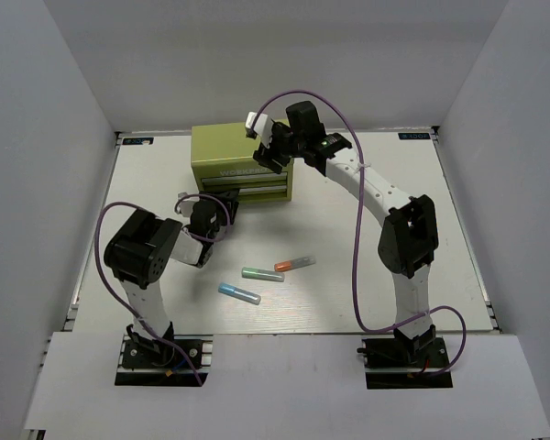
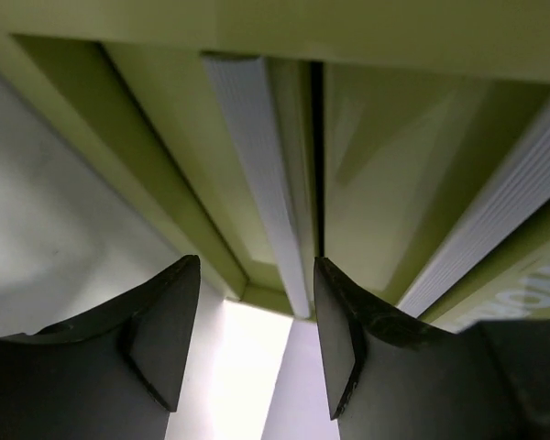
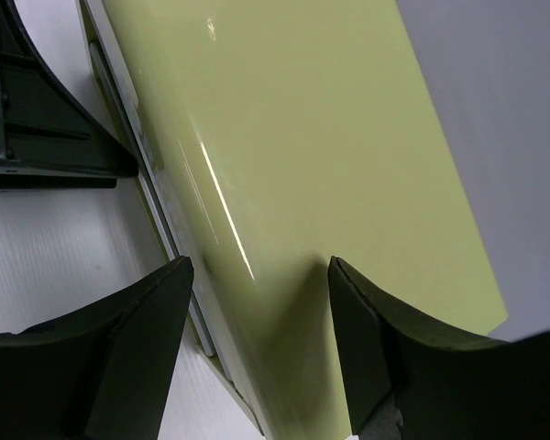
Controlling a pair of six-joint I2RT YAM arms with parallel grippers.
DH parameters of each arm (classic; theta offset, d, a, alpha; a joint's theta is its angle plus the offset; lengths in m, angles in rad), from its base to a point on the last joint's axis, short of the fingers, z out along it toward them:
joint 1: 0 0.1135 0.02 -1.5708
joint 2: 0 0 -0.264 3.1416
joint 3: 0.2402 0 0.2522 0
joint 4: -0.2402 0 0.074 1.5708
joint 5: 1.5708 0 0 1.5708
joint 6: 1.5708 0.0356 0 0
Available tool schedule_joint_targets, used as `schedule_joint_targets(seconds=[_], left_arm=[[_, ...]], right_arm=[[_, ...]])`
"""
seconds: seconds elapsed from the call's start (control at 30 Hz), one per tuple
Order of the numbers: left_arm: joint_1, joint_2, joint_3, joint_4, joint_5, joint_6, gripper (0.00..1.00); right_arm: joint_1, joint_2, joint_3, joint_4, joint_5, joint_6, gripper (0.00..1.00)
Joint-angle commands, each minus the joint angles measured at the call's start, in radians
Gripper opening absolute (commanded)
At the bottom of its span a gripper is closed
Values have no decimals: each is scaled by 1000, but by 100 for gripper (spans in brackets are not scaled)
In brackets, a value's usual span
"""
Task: Sort the stationery into containers
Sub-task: Open the drawer in the storage box.
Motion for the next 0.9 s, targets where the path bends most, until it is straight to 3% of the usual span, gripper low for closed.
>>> schedule_joint_targets(seconds=[0.0, 0.37, 0.87], left_arm=[[7, 13, 27, 104, -33, -23, 62], [7, 69, 47, 161, -72, -63, 61], [7, 140, 105, 170, -122, -63, 41]], right_arm=[[-6, 9, 32, -17, 11, -13, 66], [-3, 34, 41, -40, 35, -14, 66], [-5, 43, 38, -63, 47, -16, 64]])
